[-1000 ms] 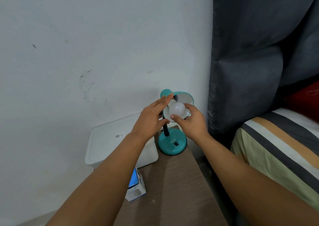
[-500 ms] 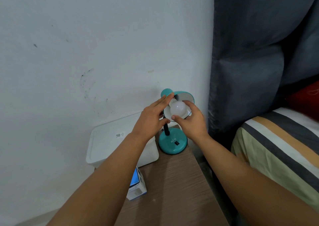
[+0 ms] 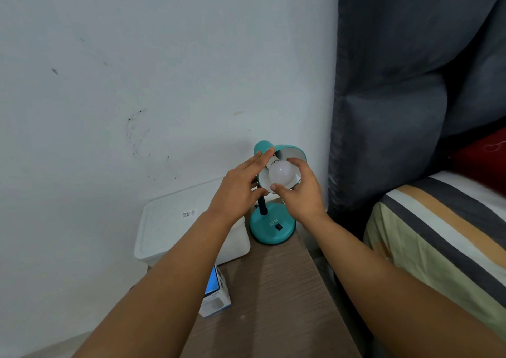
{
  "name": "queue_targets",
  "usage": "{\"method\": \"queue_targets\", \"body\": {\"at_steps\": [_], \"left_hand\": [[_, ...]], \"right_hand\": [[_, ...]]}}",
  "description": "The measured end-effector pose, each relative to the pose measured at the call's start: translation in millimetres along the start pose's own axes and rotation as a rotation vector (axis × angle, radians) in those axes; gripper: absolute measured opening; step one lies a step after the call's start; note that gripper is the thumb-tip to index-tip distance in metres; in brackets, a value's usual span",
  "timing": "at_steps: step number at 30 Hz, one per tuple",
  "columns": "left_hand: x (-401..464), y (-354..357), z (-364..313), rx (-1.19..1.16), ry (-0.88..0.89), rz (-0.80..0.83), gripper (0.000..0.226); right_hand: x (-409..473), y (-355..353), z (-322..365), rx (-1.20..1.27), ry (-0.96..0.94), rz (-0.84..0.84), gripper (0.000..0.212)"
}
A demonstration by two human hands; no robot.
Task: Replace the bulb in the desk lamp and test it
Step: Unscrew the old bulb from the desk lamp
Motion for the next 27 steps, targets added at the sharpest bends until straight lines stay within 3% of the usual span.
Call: {"method": "queue_targets", "body": {"at_steps": [5,12,18,23,27], "left_hand": [[-0.7,-2.1,-1.3,0.001,-0.006,-0.011,0.093],[-0.7,0.1,-1.3,0.003,-0.011,-0.001,0.094],[-1.5,-1.9,-1.3,-0.010,-0.005,-0.015,0.093],[-0.5,-0.1,-2.2,0.021,-0.017,-0.011,0.095],[-0.5,0.0,-1.7,0.023,-0.020,-0.004,0.095]], "right_hand": [[-0.9,0.9,0.3,-0.005,0.045,0.010,0.086],[1.6,-1.9,1.7,-0.026,0.021,-0.001,0.067],[-1.7,0.2,2.7,-0.021,0.036,0.009,0.087],[-1.9,-1.4,2.5,-0.024,0.010,0.011,0.060],[-1.4,-0.7,-0.4,-0.004,-0.032,0.014,0.069]]}}
Point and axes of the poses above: each hand's wrist, its own x-axis towards the middle knuckle, its own y-axis out of the palm, z = x × y, the point moved 3 cm from there along x, towards the middle knuckle, and after that the axes turned 3 degrees about -y, right-handed, at the moved point
